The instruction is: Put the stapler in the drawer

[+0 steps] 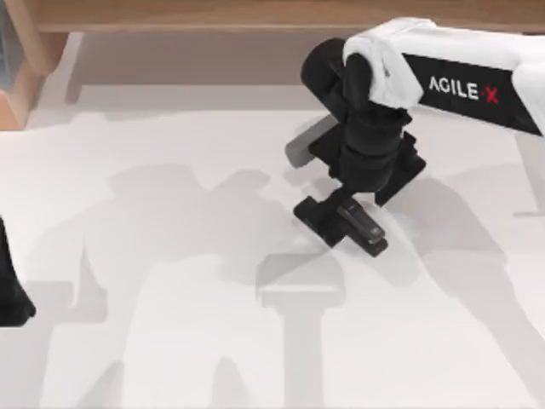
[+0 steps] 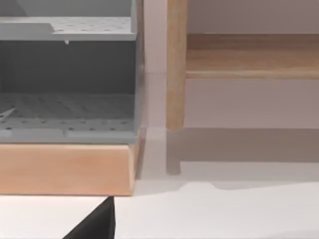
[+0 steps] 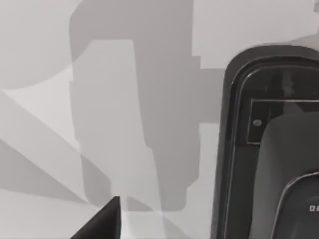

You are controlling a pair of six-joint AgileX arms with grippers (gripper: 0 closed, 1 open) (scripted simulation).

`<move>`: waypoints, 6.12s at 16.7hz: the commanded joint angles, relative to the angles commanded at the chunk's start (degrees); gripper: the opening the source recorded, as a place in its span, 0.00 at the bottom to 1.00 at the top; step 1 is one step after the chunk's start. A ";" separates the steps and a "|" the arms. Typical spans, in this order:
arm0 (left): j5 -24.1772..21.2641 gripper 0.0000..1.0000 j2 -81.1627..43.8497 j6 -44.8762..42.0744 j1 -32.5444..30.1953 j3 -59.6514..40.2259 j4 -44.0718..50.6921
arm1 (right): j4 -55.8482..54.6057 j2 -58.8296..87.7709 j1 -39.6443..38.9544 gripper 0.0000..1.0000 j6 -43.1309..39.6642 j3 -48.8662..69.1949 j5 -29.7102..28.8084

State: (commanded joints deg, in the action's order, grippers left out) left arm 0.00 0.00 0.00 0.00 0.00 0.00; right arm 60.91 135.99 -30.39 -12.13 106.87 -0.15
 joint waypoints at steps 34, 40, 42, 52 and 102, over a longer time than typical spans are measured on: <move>0.00 1.00 0.00 0.00 0.00 0.00 0.00 | 7.27 -3.97 3.74 0.00 -0.16 5.62 -1.60; 0.00 1.00 0.00 0.00 0.00 0.00 0.00 | 15.42 -11.07 21.94 0.00 -3.46 13.91 -7.20; 0.00 1.00 0.00 0.00 0.00 0.00 0.00 | 18.10 -11.69 29.08 0.00 -5.53 17.39 -8.48; 0.00 1.00 0.00 0.00 0.00 0.00 0.00 | 19.47 7.39 50.27 0.00 -9.89 35.00 -3.04; 0.00 1.00 0.00 0.00 0.00 0.00 0.00 | 19.18 13.42 51.88 1.00 -7.90 32.79 -0.53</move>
State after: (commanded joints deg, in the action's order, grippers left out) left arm 0.00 0.00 0.00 0.00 0.00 0.00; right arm 80.09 149.41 21.50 -20.02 139.66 -0.67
